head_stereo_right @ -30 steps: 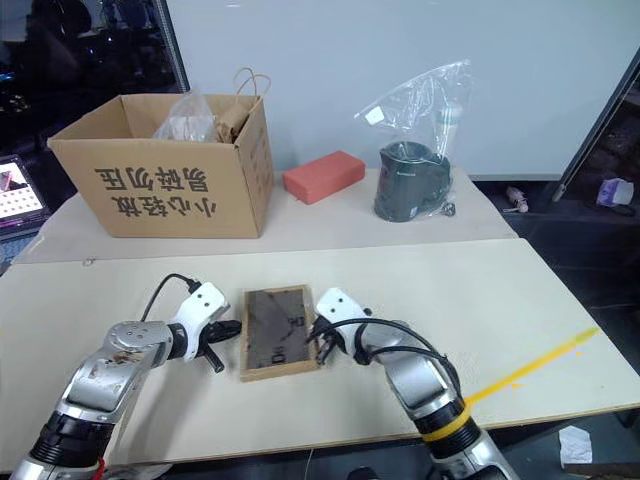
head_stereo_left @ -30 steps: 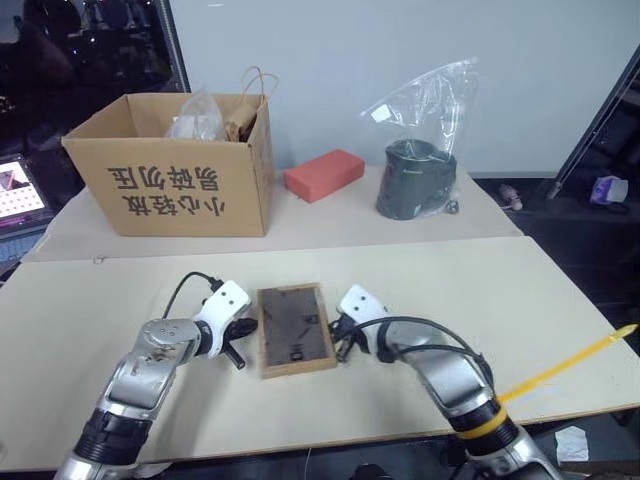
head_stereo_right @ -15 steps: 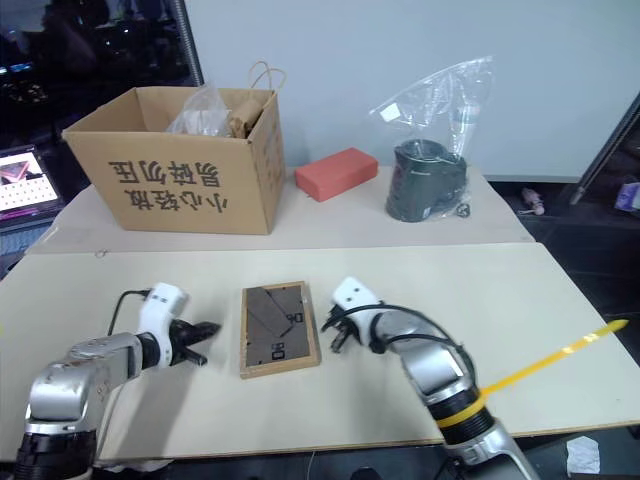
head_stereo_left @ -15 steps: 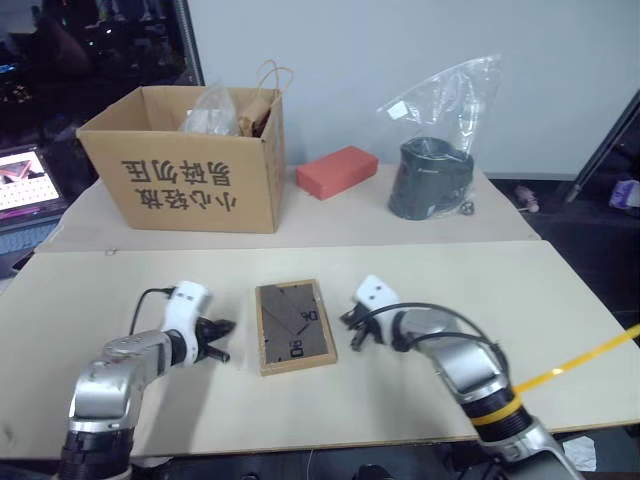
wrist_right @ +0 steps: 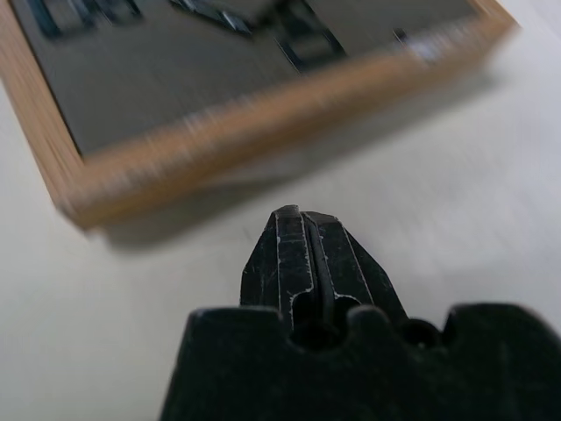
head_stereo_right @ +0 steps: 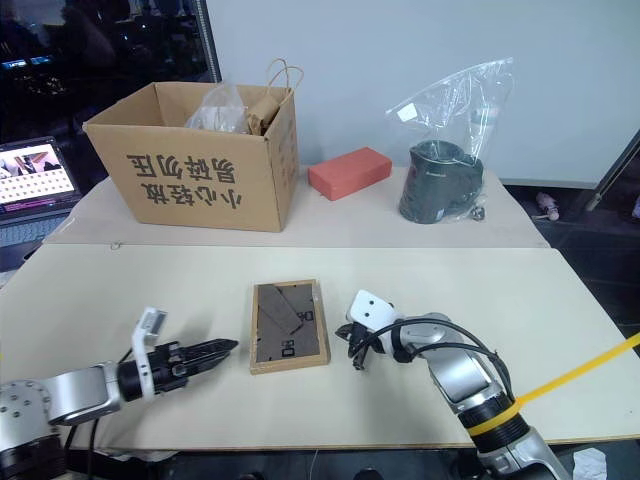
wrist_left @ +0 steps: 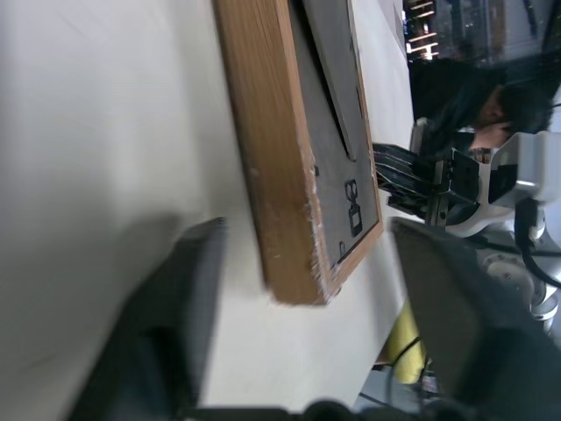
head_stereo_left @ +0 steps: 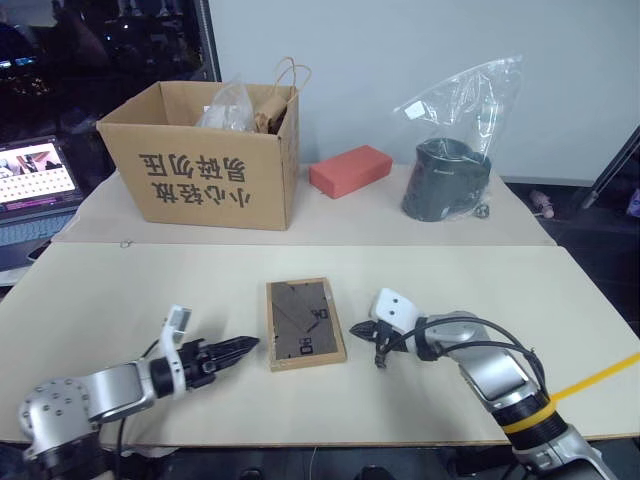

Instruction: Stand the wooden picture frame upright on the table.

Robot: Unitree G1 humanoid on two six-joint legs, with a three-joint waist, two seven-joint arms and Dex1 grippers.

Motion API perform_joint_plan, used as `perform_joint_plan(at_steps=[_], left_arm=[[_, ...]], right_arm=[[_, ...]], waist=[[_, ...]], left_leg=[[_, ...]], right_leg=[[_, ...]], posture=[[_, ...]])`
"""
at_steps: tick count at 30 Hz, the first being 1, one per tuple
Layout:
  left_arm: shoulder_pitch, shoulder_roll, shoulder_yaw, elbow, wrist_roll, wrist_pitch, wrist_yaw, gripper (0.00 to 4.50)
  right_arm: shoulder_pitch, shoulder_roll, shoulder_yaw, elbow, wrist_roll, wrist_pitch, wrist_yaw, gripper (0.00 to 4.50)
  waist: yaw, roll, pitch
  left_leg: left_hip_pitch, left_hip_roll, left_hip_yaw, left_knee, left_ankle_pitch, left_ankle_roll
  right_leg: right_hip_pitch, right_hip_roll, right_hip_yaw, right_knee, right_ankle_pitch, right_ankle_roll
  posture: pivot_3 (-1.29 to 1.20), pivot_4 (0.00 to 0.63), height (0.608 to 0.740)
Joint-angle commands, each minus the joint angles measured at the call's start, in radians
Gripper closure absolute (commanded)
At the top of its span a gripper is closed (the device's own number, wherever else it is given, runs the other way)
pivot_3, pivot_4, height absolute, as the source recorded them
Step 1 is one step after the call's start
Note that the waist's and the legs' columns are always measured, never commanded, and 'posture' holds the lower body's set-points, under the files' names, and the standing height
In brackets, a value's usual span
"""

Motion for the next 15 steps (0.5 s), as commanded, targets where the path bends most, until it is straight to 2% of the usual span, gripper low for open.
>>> perform_joint_plan(at_steps=[1,4,6,9,12,15], left_arm=[[0.021,-0.041,-0.129,0.015,-0.187,-0.120,0.229,0.04],[0.014,-0.088,-0.247,0.018,-0.318,-0.255,0.373,0.04],[0.016,-0.079,-0.304,-0.002,-0.396,-0.321,0.428,0.04],[0.043,-0.020,-0.349,-0.032,-0.469,-0.387,0.470,0.04],[0.077,0.055,-0.321,-0.025,-0.474,-0.427,0.457,0.04],[0.085,0.121,-0.284,-0.014,-0.474,-0.433,0.400,0.74]], right_arm=[[-0.020,0.021,-0.005,-0.013,0.011,-0.035,0.004,4.50],[-0.018,0.038,0.003,-0.015,0.005,-0.032,-0.004,4.50],[-0.015,0.042,0.001,-0.018,0.001,-0.025,-0.009,4.50],[-0.003,0.038,-0.008,-0.018,-0.007,-0.020,-0.018,4.50],[0.011,0.022,-0.015,-0.009,-0.016,-0.026,-0.024,4.50],[0.015,0.015,-0.028,-0.006,-0.011,-0.020,-0.034,4.50]], waist=[[0.005,0.000,0.000],[0.025,0.000,0.000],[0.033,0.000,0.000],[0.038,0.000,0.000],[0.033,0.000,0.000],[0.025,0.001,-0.001]], left_leg=[[0.000,0.000,0.000,0.000,0.000,0.000],[0.000,0.000,0.000,-0.001,0.000,-0.001],[-0.001,0.000,0.000,-0.001,0.001,-0.002],[-0.002,-0.001,0.000,-0.001,0.001,-0.003],[-0.002,-0.001,0.000,-0.002,0.001,-0.004],[-0.001,-0.001,0.000,-0.004,0.001,-0.004]], right_leg=[[0.000,0.000,0.000,0.000,0.000,0.000],[0.001,0.000,0.000,-0.001,0.002,-0.003],[0.001,0.000,0.000,-0.003,0.003,-0.004],[0.001,0.000,0.000,-0.005,0.003,-0.004],[0.000,0.000,0.000,-0.006,0.003,-0.005],[0.000,0.000,0.000,-0.005,0.003,-0.004]], posture=[[0.00,0.150,0.740],[0.00,0.150,0.740],[0.00,0.150,0.740],[0.00,0.150,0.740],[0.00,0.150,0.740],[0.00,0.150,0.740]])
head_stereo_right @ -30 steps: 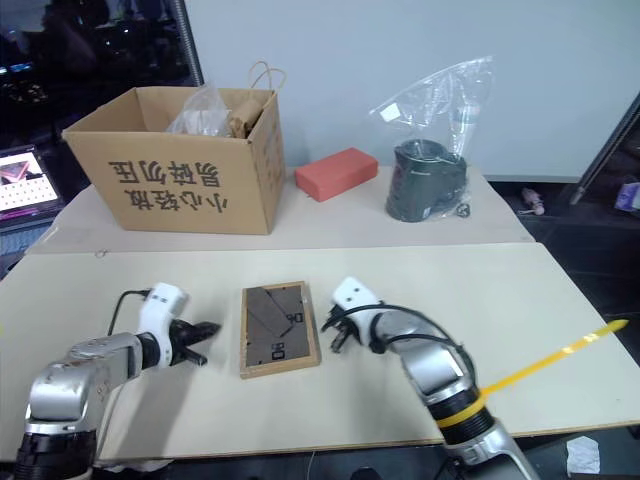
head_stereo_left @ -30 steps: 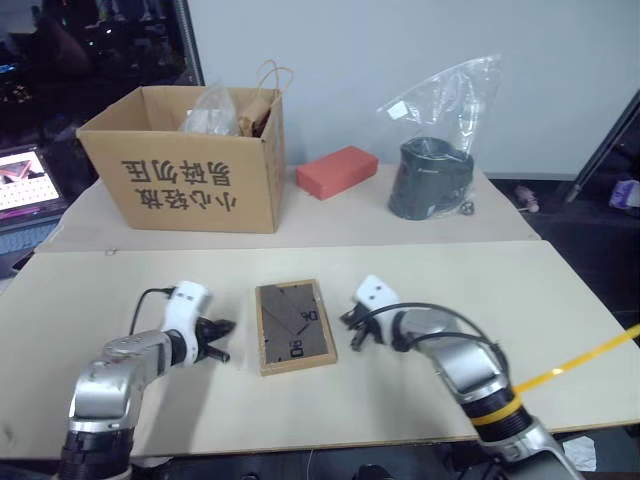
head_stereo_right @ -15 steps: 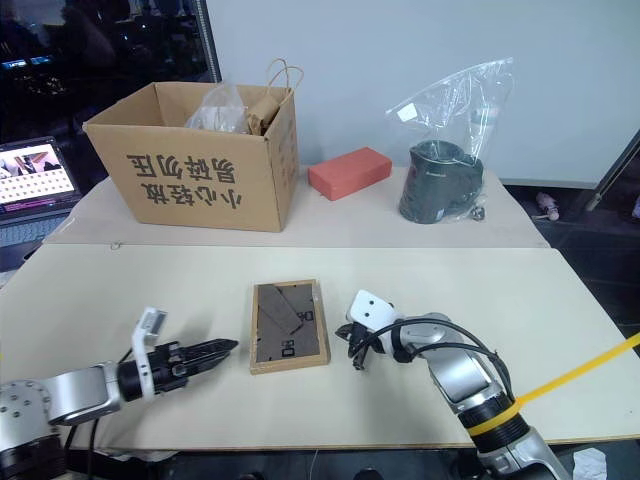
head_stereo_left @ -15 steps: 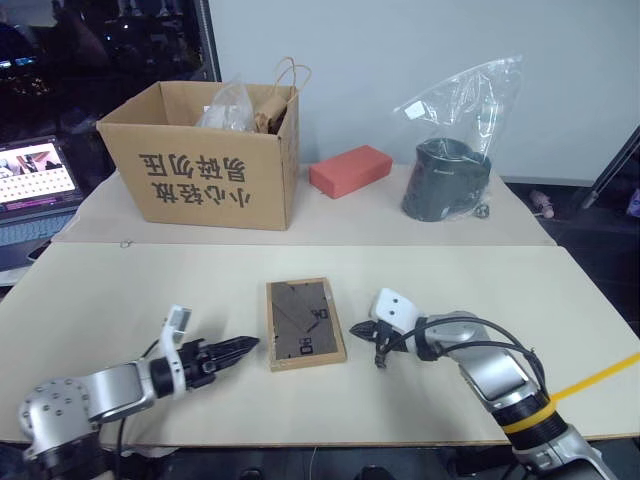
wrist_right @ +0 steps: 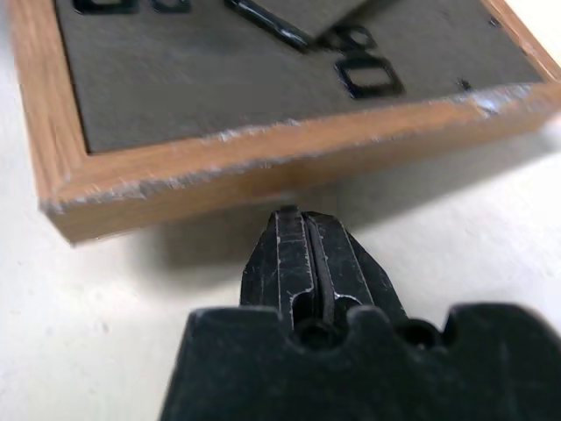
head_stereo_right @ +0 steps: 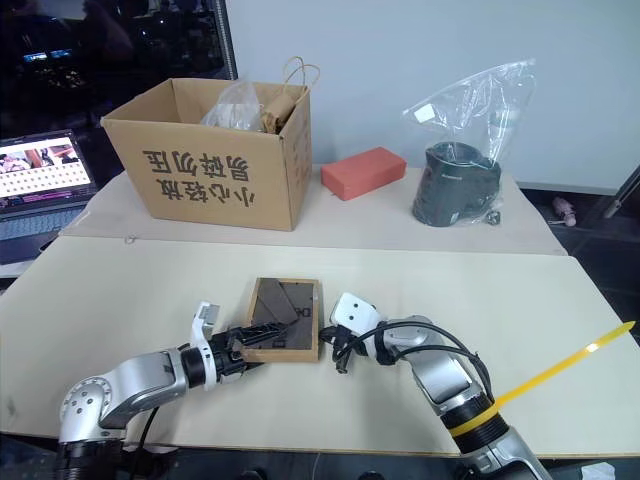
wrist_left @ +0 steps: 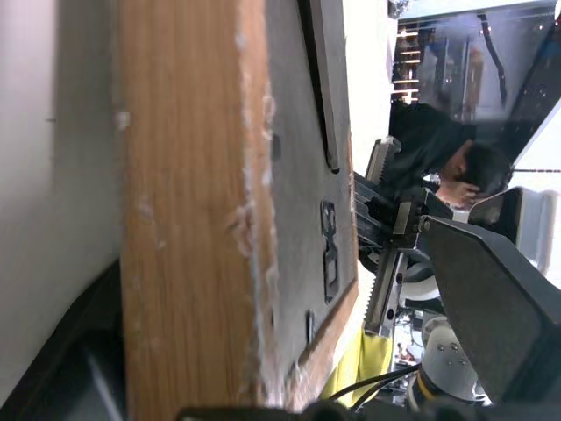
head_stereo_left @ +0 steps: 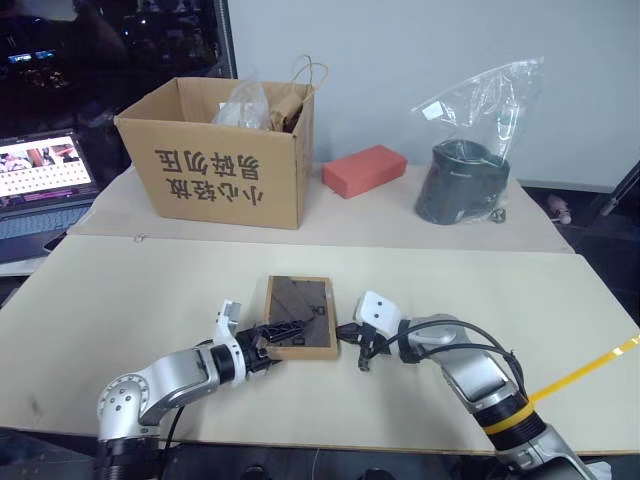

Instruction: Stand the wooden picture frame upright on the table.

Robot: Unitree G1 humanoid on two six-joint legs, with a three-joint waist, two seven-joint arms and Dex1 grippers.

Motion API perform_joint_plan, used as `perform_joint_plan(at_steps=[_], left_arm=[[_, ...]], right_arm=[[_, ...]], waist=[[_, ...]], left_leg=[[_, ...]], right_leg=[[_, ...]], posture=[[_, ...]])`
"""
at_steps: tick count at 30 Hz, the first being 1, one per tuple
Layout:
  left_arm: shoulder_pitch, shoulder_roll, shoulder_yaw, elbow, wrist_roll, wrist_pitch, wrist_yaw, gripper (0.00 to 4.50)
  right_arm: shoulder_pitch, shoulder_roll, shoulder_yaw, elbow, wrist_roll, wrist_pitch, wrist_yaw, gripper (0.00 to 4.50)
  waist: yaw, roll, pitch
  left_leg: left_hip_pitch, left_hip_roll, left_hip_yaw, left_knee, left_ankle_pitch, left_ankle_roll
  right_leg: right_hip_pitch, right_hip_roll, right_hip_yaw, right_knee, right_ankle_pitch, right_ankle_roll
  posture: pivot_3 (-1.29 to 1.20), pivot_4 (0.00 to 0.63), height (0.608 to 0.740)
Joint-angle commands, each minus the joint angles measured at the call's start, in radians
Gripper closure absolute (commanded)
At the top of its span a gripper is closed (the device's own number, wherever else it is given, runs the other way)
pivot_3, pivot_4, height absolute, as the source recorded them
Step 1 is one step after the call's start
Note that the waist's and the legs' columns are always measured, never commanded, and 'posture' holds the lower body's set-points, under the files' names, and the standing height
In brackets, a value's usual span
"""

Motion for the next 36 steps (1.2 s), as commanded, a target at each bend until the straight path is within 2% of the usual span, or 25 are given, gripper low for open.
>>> perform_joint_plan(at_steps=[1,7,11,17,18,19,21,23,25,26,30,36], left_arm=[[0.019,0.071,0.054,0.011,0.000,-0.023,-0.048,1.15],[-0.025,0.060,0.054,0.011,0.000,-0.039,-0.110,3.29],[-0.045,0.037,0.077,-0.004,0.000,-0.016,-0.194,3.43],[-0.074,0.069,0.078,-0.018,0.000,0.043,-0.347,3.43],[-0.082,0.078,0.083,-0.017,0.000,0.050,-0.373,3.43],[-0.096,0.094,0.086,-0.012,0.000,0.062,-0.405,3.43],[-0.116,0.121,0.082,-0.003,0.000,0.077,-0.445,3.43],[-0.130,0.141,0.071,0.004,0.000,0.085,-0.474,3.43],[-0.142,0.157,0.058,0.010,0.000,0.087,-0.492,3.43],[-0.146,0.162,0.053,0.014,0.000,0.087,-0.497,3.43],[-0.157,0.169,0.050,0.032,0.000,0.074,-0.488,3.43],[-0.159,0.170,0.033,0.030,0.000,0.070,-0.488,3.43]], right_arm=[[0.007,-0.015,-0.031,-0.011,-0.003,-0.004,-0.016,4.50],[-0.002,-0.038,-0.052,0.001,-0.002,-0.010,-0.021,4.50],[-0.018,-0.093,-0.141,-0.007,0.058,0.006,0.005,4.50],[-0.057,-0.139,-0.309,-0.044,0.236,0.110,0.072,4.50],[-0.070,-0.136,-0.349,-0.059,0.303,0.170,0.085,4.50],[-0.096,-0.137,-0.430,-0.063,0.444,0.325,0.107,4.50],[-0.128,-0.147,-0.527,-0.058,0.625,0.538,0.133,4.50],[-0.139,-0.162,-0.562,-0.048,0.709,0.651,0.132,4.50],[-0.144,-0.161,-0.585,-0.039,0.745,0.683,0.112,3.91],[-0.147,-0.158,-0.596,-0.035,0.756,0.688,0.099,3.76],[-0.138,-0.194,-0.563,-0.093,0.693,0.577,0.084,2.34],[-0.187,-0.218,-0.611,-0.162,0.847,0.705,0.069,0.37]], waist=[[-0.002,0.000,0.000],[0.009,0.000,0.000],[0.010,0.000,0.000],[0.004,0.000,0.000],[0.002,0.000,0.001],[0.002,0.000,0.001],[0.002,0.000,0.002],[0.004,0.000,0.002],[0.004,0.000,0.002],[0.004,0.000,0.002],[0.003,0.001,0.002],[0.002,0.001,0.003]], left_leg=[[0.000,0.000,0.000,0.000,0.000,0.000],[-0.002,0.000,0.000,0.001,0.000,-0.001],[-0.003,0.000,0.000,0.001,0.001,-0.001],[-0.005,0.000,0.000,-0.002,0.000,-0.001],[-0.005,0.000,0.000,-0.003,0.000,-0.001],[-0.005,0.000,0.000,-0.003,0.000,-0.001],[-0.005,0.000,0.000,-0.003,0.000,-0.001],[-0.006,0.000,0.000,-0.003,0.001,-0.001],[-0.006,0.000,0.000,-0.003,0.000,-0.001],[-0.006,0.000,0.000,-0.003,0.000,-0.001],[-0.009,0.000,0.000,-0.003,0.000,-0.001],[-0.011,0.000,0.000,-0.004,0.000,-0.001]], right_leg=[[0.000,0.000,0.000,0.000,0.000,0.001],[0.000,0.000,0.000,-0.002,-0.002,0.004],[-0.001,0.000,0.000,-0.004,-0.002,0.004],[-0.001,0.000,0.000,-0.008,0.000,0.001],[-0.001,0.000,0.000,-0.008,0.000,0.001],[-0.001,0.000,0.000,-0.008,0.000,0.001],[-0.002,0.000,0.000,-0.008,0.000,0.001],[-0.002,0.000,-0.001,-0.008,0.002,-0.002],[-0.001,0.000,-0.001,-0.009,0.002,-0.002],[-0.001,0.000,-0.001,-0.010,0.002,-0.002],[-0.004,0.000,-0.001,-0.010,0.000,0.002],[-0.007,0.000,0.000,-0.009,0.001,0.001]], posture=[[0.00,0.150,0.740],[0.00,0.150,0.740],[0.00,0.150,0.740],[0.00,0.150,0.740],[0.00,0.150,0.740],[0.00,0.150,0.740],[0.00,0.150,0.740],[0.00,0.150,0.740],[0.00,0.150,0.740],[0.00,0.150,0.740],[0.00,0.150,0.740],[0.00,0.150,0.740]])
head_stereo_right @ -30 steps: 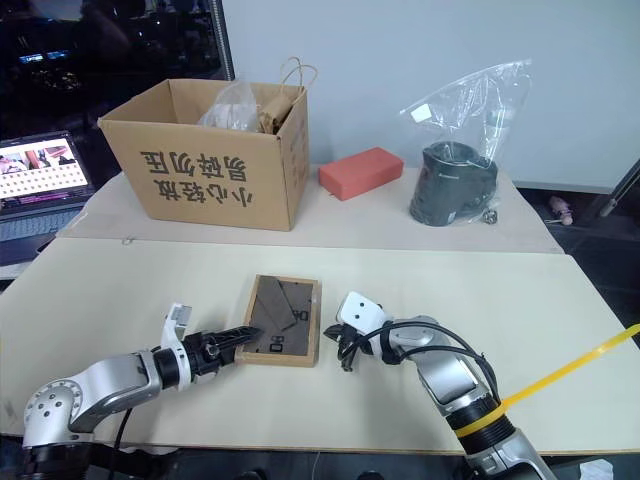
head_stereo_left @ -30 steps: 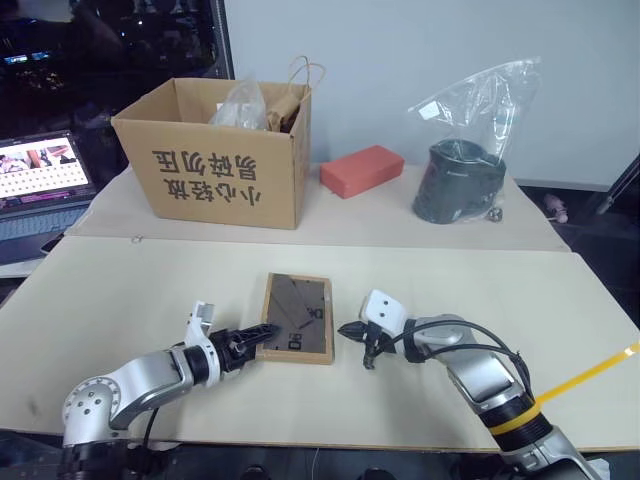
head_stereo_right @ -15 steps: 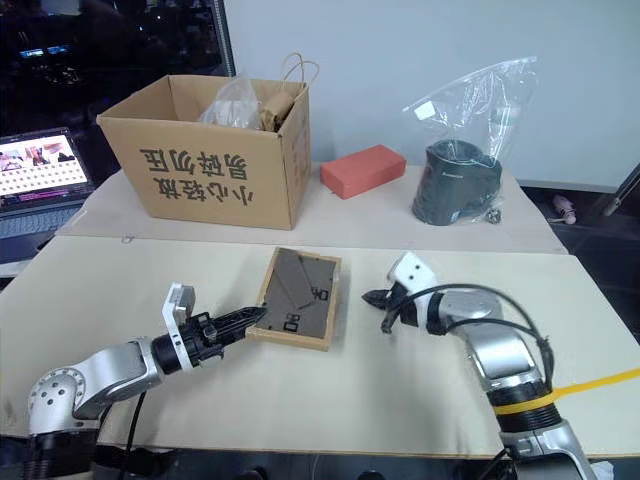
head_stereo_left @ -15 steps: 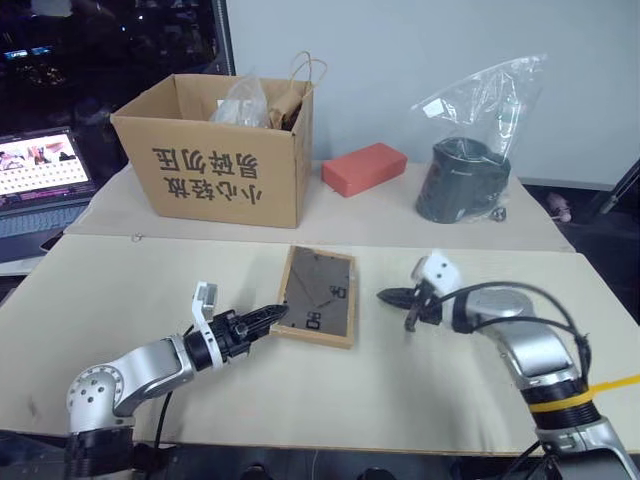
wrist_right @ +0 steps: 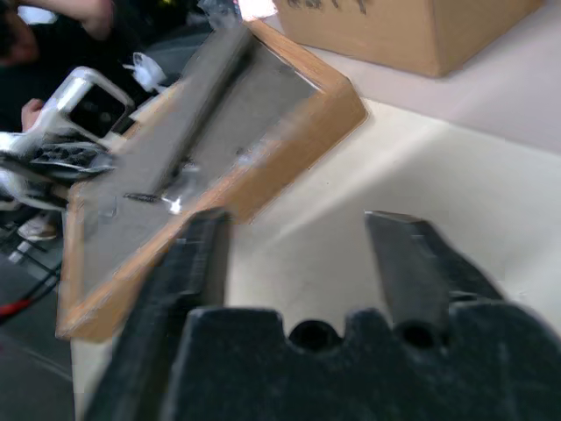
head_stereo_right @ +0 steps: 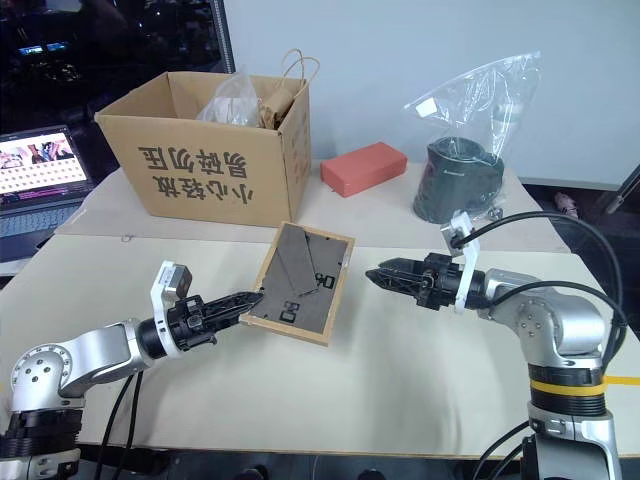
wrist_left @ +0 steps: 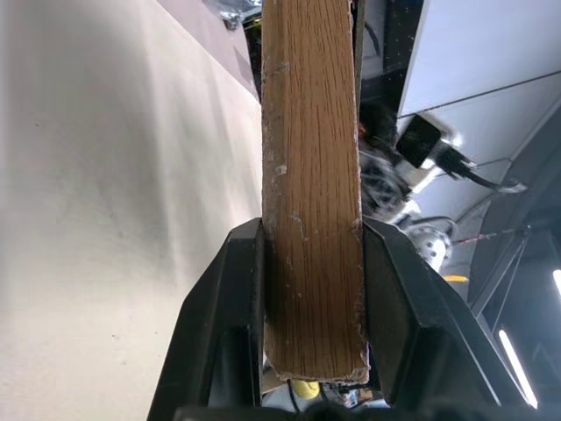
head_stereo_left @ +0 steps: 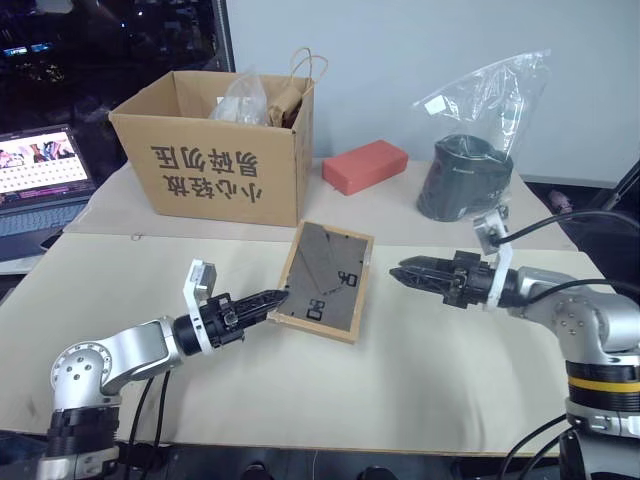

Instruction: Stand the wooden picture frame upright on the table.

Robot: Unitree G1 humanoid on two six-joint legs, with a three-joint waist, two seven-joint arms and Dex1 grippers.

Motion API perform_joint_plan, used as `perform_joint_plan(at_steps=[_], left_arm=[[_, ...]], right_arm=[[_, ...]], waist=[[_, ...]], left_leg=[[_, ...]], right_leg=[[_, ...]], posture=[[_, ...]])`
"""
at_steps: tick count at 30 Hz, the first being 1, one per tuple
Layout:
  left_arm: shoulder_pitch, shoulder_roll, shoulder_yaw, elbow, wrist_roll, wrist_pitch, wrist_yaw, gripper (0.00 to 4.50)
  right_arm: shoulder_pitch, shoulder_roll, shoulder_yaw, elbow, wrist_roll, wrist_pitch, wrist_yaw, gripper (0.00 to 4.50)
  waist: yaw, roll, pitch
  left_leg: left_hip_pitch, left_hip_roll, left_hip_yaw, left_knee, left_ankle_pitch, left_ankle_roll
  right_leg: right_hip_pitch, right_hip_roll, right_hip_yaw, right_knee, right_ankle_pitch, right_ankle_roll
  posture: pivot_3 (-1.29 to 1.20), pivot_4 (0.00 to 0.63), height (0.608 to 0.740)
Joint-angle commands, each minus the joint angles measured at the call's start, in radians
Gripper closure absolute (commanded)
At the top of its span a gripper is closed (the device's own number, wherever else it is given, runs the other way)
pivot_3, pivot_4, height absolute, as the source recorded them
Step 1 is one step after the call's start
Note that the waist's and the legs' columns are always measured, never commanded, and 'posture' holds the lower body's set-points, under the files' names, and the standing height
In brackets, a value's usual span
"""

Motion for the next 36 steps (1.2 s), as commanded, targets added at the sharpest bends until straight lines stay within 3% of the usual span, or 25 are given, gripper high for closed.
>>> perform_joint_plan(at_steps=[1,11,18,23,29,36], left_arm=[[-0.020,0.000,-0.003,-0.020,-0.024,-0.015,-0.015,3.43],[-0.042,-0.048,-0.073,-0.054,-0.024,-0.058,0.013,3.43],[-0.017,-0.044,-0.078,-0.088,-0.024,-0.070,0.010,3.43],[-0.025,-0.039,-0.083,-0.066,-0.024,-0.076,0.014,3.43],[-0.024,-0.023,-0.087,-0.043,-0.024,-0.065,0.005,3.43],[-0.027,-0.001,-0.081,-0.011,-0.024,-0.051,-0.019,3.43]], right_arm=[[-0.039,-0.032,-0.027,-0.066,0.088,0.054,-0.002,0.02],[-0.125,0.072,0.140,-0.077,0.056,0.048,-0.127,0.02],[-0.131,0.039,0.292,-0.070,-0.091,-0.021,-0.139,0.02],[-0.122,0.085,0.246,-0.121,-0.001,-0.040,-0.092,0.02],[-0.106,0.091,0.055,-0.091,0.123,-0.096,-0.047,0.02],[-0.070,-0.045,0.000,-0.082,0.106,-0.144,0.048,0.02]], waist=[[0.001,0.000,0.000],[0.001,0.000,0.000],[0.002,0.000,0.000],[0.002,0.000,0.000],[0.006,0.000,0.000],[0.005,0.000,0.000]], left_leg=[[0.000,0.000,0.000,0.000,0.000,0.000],[-0.001,0.000,0.000,0.000,0.000,0.000],[-0.003,0.000,0.000,0.000,0.000,0.000],[-0.005,0.000,0.000,0.000,0.000,0.000],[-0.006,0.000,0.000,0.002,0.000,0.000],[-0.006,0.000,0.000,0.003,0.000,0.000]], right_leg=[[0.000,0.000,0.000,0.000,0.000,0.000],[0.000,0.000,0.000,0.000,0.000,0.000],[-0.003,0.000,0.000,0.000,0.002,-0.002],[-0.006,0.000,0.000,0.001,0.002,-0.002],[-0.006,0.000,0.000,0.001,0.002,-0.002],[-0.006,0.000,0.000,0.002,0.002,-0.002]], posture=[[0.00,0.150,0.740],[0.00,0.150,0.740],[0.00,0.150,0.740],[0.00,0.150,0.740],[0.00,0.150,0.740],[0.00,0.150,0.740]])
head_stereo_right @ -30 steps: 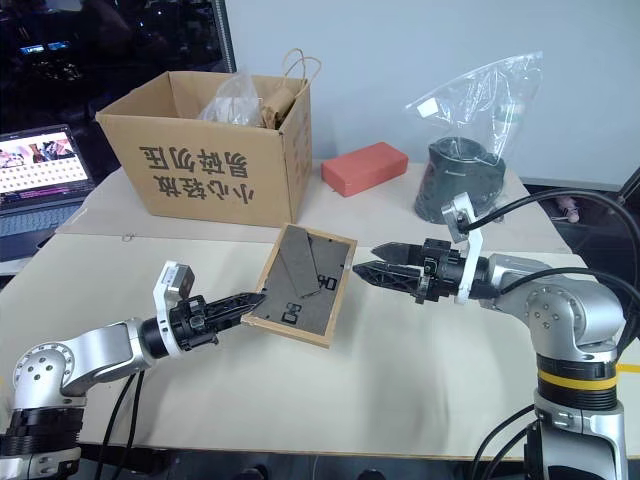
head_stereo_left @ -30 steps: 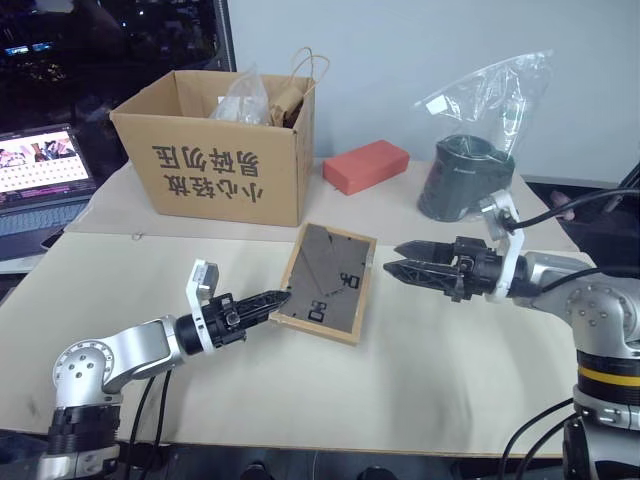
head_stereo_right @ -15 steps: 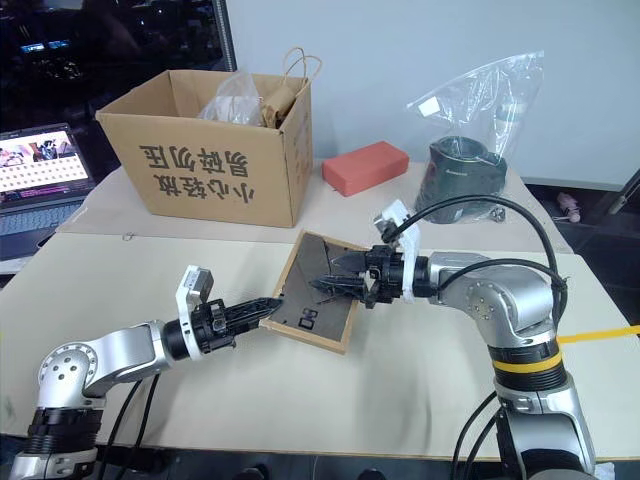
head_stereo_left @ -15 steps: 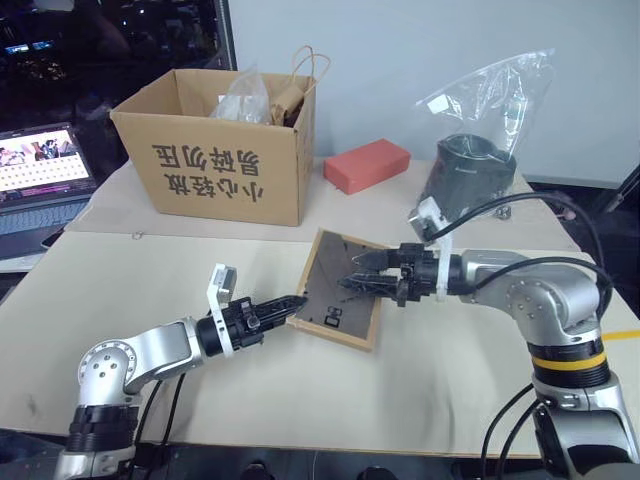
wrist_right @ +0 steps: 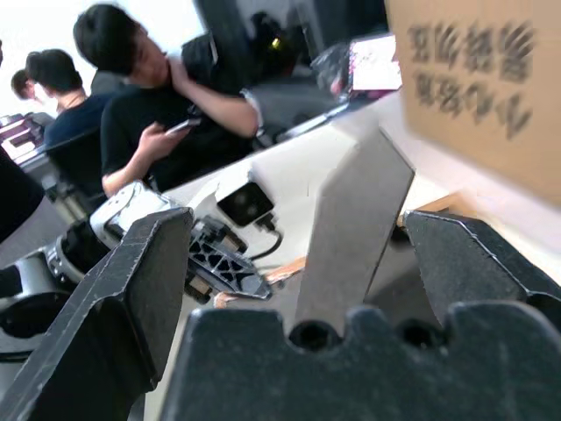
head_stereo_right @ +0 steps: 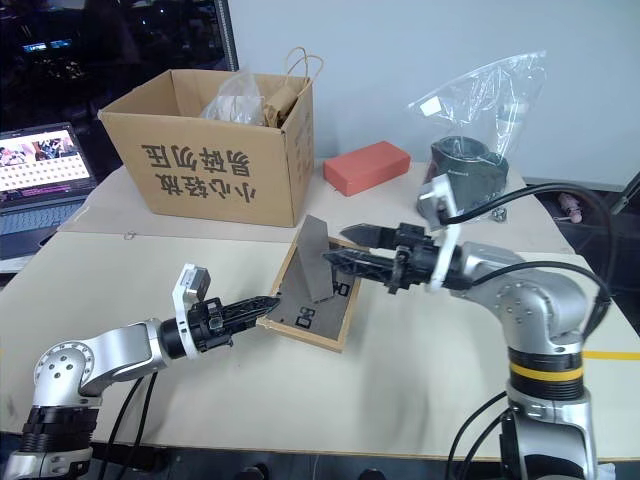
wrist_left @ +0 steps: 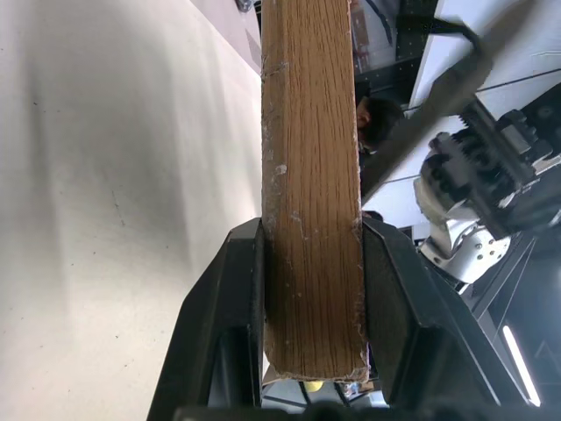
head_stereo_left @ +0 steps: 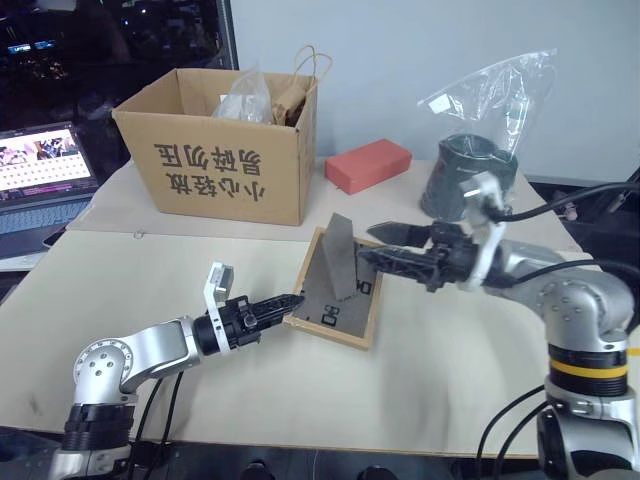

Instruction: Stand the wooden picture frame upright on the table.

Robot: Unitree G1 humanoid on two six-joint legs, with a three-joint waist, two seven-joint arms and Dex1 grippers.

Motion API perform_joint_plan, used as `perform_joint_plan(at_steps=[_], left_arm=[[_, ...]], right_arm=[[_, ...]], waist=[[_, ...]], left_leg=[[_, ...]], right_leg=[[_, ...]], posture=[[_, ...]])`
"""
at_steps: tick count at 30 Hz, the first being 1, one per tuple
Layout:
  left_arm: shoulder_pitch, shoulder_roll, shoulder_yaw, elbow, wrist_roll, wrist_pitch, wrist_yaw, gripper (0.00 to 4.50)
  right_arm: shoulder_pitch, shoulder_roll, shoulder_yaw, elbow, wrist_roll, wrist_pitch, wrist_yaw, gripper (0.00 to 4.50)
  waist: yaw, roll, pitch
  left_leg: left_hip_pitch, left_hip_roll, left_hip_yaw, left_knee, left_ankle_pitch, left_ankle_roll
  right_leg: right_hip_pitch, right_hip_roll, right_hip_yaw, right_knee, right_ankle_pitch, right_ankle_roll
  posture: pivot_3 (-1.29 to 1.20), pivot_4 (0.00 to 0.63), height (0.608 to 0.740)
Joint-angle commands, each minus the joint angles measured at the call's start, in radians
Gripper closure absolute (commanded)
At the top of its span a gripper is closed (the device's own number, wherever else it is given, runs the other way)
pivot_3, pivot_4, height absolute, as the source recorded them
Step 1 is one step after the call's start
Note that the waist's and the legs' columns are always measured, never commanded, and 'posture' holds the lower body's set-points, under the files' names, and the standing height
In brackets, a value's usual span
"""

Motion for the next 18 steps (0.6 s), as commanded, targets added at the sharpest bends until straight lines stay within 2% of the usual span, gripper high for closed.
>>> perform_joint_plan(at_steps=[1,3,4,5,7,10,13,15,18], left_arm=[[-0.024,0.023,0.019,0.004,-0.037,0.016,-0.043,3.43],[-0.035,0.030,0.023,0.015,-0.037,0.025,-0.056,3.43],[-0.042,0.031,0.028,0.026,-0.037,0.031,-0.065,3.43],[-0.050,0.035,0.031,0.038,-0.037,0.037,-0.072,3.43],[-0.062,0.040,0.034,0.055,-0.037,0.046,-0.080,3.43],[-0.079,0.042,0.028,0.073,-0.037,0.055,-0.086,3.43],[-0.084,0.032,0.022,0.075,-0.037,0.057,-0.087,3.43],[-0.082,0.028,0.019,0.072,-0.037,0.056,-0.085,3.43],[-0.080,0.009,0.015,0.077,-0.037,0.056,-0.071,3.43]], right_arm=[[0.003,-0.103,-0.020,0.031,-0.088,-0.110,0.046,0.02],[-0.016,-0.145,0.000,0.097,-0.203,-0.210,0.022,0.02],[-0.017,-0.169,0.039,0.134,-0.319,-0.332,0.002,0.02],[-0.004,-0.207,0.108,0.183,-0.488,-0.522,-0.024,0.02],[0.021,-0.255,0.198,0.255,-0.728,-0.843,-0.061,0.02],[0.105,-0.249,0.251,0.296,-0.925,-1.254,-0.142,0.02],[0.210,-0.229,0.292,0.329,-1.188,-1.599,-0.355,0.02],[0.230,-0.223,0.304,0.344,-1.354,-1.734,-0.495,0.02],[0.245,-0.196,0.314,0.354,-1.565,-1.806,-0.712,0.02]], waist=[[-0.001,0.000,0.000],[-0.001,0.000,0.000],[-0.001,0.000,0.000],[-0.002,0.000,0.000],[-0.001,0.000,0.000],[-0.002,0.000,0.000],[-0.002,0.000,0.000],[-0.002,0.001,0.001],[-0.002,0.002,0.001]], left_leg=[[0.000,0.000,0.000,0.000,0.000,0.000],[0.000,0.000,0.000,0.000,0.000,0.000],[0.000,0.000,0.000,0.001,0.000,0.000],[0.000,0.000,0.000,0.002,0.000,0.000],[0.000,0.000,0.000,0.002,0.000,0.000],[0.000,0.000,0.000,0.001,0.000,0.000],[0.000,0.000,0.000,-0.002,0.000,-0.001],[0.000,0.000,0.000,-0.002,0.001,-0.002],[0.000,-0.001,0.000,-0.002,0.003,-0.004]], right_leg=[[0.000,0.000,0.000,0.000,0.000,0.000],[0.000,0.000,0.000,0.000,0.000,0.000],[0.000,0.000,0.000,0.000,0.000,0.000],[0.000,0.000,0.000,0.000,0.000,0.001],[-0.001,0.000,0.000,0.000,-0.002,0.005],[-0.001,0.000,0.000,-0.001,-0.003,0.007],[-0.002,0.000,0.000,-0.001,-0.001,0.004],[-0.002,0.000,0.001,0.000,0.000,0.001],[-0.002,0.000,0.001,0.001,0.001,0.000]], posture=[[0.00,0.150,0.740],[0.00,0.150,0.740],[0.00,0.150,0.740],[0.00,0.150,0.740],[0.00,0.150,0.740],[0.00,0.150,0.740],[0.00,0.150,0.740],[0.00,0.150,0.740],[0.00,0.150,0.740]])
